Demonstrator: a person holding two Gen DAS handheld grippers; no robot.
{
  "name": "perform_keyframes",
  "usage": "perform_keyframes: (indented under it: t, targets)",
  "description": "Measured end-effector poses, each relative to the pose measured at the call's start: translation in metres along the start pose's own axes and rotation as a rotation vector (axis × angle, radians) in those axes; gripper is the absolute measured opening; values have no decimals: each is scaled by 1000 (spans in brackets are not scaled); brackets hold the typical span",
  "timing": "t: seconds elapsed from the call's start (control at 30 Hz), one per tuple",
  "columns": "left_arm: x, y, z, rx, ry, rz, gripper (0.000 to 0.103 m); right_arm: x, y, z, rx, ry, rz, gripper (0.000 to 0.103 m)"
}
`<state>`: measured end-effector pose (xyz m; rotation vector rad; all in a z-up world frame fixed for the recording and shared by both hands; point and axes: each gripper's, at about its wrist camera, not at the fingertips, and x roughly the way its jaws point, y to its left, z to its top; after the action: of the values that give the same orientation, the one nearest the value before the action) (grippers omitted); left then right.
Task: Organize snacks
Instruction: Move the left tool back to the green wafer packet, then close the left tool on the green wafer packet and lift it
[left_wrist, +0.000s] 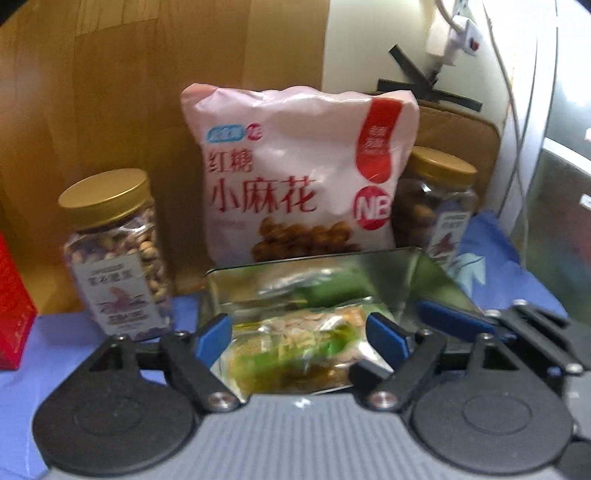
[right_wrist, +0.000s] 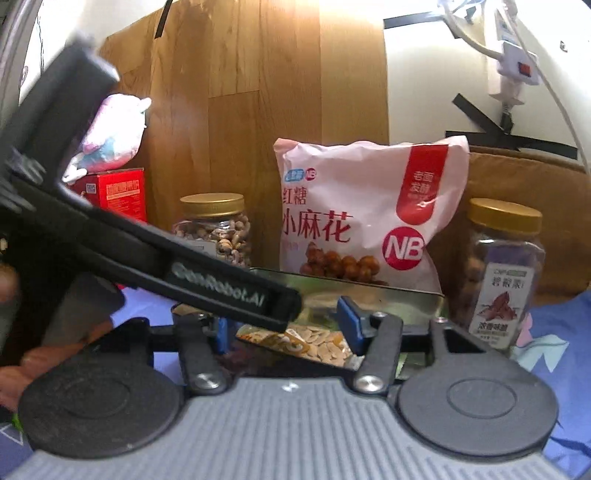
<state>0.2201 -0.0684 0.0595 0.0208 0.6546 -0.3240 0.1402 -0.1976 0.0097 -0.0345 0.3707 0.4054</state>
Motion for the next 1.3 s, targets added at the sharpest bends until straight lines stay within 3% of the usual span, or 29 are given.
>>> perform_keyframes:
  t: [0.07,0.17,0.3,0.4,0.57,0.77,0.8,0.83,0.93,0.97,1.07,1.17,1.23,1.3]
  targets:
    - [-8,3,-1,-8,-1,-49,89,-14,-4,-1,19,-11,14,62]
    - [-45,8,-9,1,-69,-77,85,-37,-12,-4,83,-16,33,62]
    - [-94,39,-28,-75,-103,-120,85,-53,-16,-22,240,78,182,62]
    - [-121,74,-58,-155,-78,-87,85,-48,-7,-40,310,169,258,60]
    - [-143,118,-111,-253,6,-6,85,-38,28,-55,266,266,300,60]
    - [-136,139,-149,-350,89,-2,79,-14,58,-54,207,321,256,63]
    - [-131,138,-153,-359,109,-12,70,-12,61,-56,196,327,239,63]
    - [-129,138,-156,-365,112,-19,69,-14,63,-56,187,312,203,61]
    - [-132,127,-160,-325,100,-26,69,-27,69,-53,76,221,-18,63]
    - [-132,125,-159,-322,104,-37,69,-34,68,-50,82,198,-27,63]
    - [-138,125,-161,-338,97,-77,70,-51,69,-43,192,204,160,63]
    - [-141,128,-164,-348,90,-90,70,-53,89,-46,197,296,368,62]
    - [-141,130,-165,-349,91,-88,70,-49,106,-53,153,354,409,61]
    - [-138,131,-164,-347,100,-83,69,-39,120,-59,96,387,377,61]
